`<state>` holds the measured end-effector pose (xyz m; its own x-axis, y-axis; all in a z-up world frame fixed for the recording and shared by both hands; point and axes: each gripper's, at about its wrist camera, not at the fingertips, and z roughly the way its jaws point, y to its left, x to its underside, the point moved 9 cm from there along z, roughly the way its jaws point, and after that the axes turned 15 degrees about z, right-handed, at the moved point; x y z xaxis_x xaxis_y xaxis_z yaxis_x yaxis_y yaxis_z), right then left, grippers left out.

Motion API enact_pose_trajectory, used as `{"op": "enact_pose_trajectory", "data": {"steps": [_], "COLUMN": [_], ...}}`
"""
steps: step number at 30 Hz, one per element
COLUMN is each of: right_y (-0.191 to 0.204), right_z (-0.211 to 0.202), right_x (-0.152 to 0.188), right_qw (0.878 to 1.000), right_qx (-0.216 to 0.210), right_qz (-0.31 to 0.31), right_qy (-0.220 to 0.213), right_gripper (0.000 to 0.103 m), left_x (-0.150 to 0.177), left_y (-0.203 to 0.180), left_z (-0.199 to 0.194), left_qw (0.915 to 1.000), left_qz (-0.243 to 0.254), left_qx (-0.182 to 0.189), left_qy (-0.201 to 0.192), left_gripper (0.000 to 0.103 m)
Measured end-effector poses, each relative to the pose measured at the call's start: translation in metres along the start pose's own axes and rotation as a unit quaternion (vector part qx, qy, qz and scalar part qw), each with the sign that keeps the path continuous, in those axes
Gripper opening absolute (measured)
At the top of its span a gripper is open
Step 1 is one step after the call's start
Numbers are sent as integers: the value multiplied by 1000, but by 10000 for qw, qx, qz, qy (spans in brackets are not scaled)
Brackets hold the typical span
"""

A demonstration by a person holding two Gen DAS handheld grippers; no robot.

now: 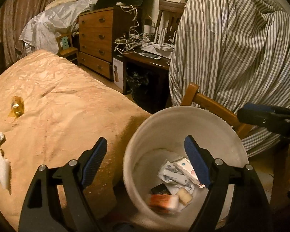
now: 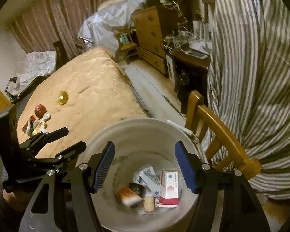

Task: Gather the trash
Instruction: 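Move both open tools back over the trash pile on the bed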

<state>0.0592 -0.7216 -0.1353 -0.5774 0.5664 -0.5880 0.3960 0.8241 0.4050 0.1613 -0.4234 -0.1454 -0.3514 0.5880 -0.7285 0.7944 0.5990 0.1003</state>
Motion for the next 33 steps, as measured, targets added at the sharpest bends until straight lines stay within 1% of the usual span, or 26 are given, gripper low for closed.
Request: {"op": "enact_pose_trajectory", "data": {"steps": [2, 4, 5, 8, 9, 13, 15, 17, 18, 20, 21, 23, 24, 26, 29, 30, 31, 32, 33], "right_y": [18, 38, 52, 97, 113, 179, 211, 236, 246, 271, 279, 297, 303, 316, 329, 333, 343, 350, 360], "right_z": [-8, -14, -17, -20, -19, -7, 5, 16, 22, 36, 41, 54, 61, 77, 100, 108, 117, 122, 131], "right_x": [2, 4, 6, 18, 23, 47, 62, 76, 83, 102, 108, 125, 131, 147, 161, 163, 169, 173, 177], "right_qw": [9997, 9988, 9979, 9944, 9929, 9854, 9814, 9784, 9772, 9734, 9721, 9688, 9674, 9645, 9602, 9588, 9569, 9555, 9539], "right_qx": [-168, -282, -372, -670, -756, -1218, -1445, -1604, -1657, -1782, -1811, -1866, -1879, -1902, -1981, -2012, -2059, -2100, -2146], "right_qz": [-135, -319, -437, -720, -832, -1165, -1258, -1300, -1319, -1395, -1431, -1515, -1550, -1579, -1515, -1489, -1425, -1374, -1313], "right_qy": [-107, -226, -301, -377, -380, -228, -70, 90, 163, 365, 425, 608, 696, 936, 1259, 1344, 1469, 1549, 1637], "right_gripper": [66, 69, 73, 78, 79, 80, 82, 82, 82, 82, 82, 82, 82, 82, 82, 82, 82, 82, 82], "left_x": [4, 11, 15, 37, 42, 82, 108, 143, 156, 189, 210, 238, 246, 266, 285, 289, 289, 290, 289], "left_y": [10, 27, 35, 75, 86, 149, 186, 230, 245, 278, 299, 325, 333, 353, 379, 387, 388, 388, 390], "left_z": [-9, -22, -27, -53, -59, -93, -110, -129, -135, -151, -161, -174, -179, -187, -191, -191, -189, -187, -184], "left_qw": [9999, 9996, 9994, 9974, 9967, 9899, 9835, 9730, 9688, 9578, 9513, 9435, 9421, 9405, 9446, 9476, 9505, 9567, 9598], "left_qz": [-3, -41, -70, -243, -314, -827, -1131, -1477, -1613, -1919, -2063, -2208, -2234, -2218, -2118, -2030, -1959, -1817, -1717], "left_qx": [-106, -268, -318, -666, -739, -1149, -1411, -1771, -1880, -2129, -2277, -2444, -2472, -2532, -2457, -2410, -2354, -2211, -2146], "left_qy": [-40, -95, -108, -152, -152, -116, -69, 47, 97, 211, 270, 360, 378, 457, 500, 521, 526, 539, 563], "left_gripper": [79, 79, 79, 79, 79, 79, 79, 79, 79, 79, 79, 79, 79, 79, 85, 85, 86, 86, 86]}}
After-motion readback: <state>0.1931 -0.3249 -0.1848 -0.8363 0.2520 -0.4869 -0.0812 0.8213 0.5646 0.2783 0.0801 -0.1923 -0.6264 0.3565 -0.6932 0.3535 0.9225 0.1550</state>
